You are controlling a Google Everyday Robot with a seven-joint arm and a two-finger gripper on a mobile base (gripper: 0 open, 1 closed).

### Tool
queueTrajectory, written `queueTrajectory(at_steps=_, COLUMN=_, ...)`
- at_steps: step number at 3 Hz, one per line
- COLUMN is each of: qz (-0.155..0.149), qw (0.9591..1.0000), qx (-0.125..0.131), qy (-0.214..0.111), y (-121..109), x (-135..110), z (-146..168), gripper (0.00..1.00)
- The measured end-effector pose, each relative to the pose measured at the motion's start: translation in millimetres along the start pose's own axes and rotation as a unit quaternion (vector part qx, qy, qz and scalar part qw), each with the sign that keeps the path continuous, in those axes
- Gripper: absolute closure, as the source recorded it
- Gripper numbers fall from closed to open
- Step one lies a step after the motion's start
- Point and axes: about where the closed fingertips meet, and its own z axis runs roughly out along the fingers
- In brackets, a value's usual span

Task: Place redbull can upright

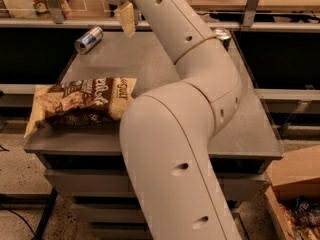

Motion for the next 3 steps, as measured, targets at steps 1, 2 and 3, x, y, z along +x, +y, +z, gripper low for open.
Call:
queueTrajectory(at_steps=1, qz=-0.038, qw=0.9992, qx=0.007, qy=0.012, y=-11.9, x=0.4, z=15.6, gripper=0.0)
queueTrajectory(at_steps=2, qz=-0.07, qw=0.9973, qx=0.008, qy=0.023, y=-18.2, x=1.8, z=24.7, gripper=0.0)
queueTrajectory(at_steps=3, qz=-0.1, qw=0.9945, qx=0.007, qy=0.032, y=-23.7, x=1.2, z=34.5, gripper=0.0)
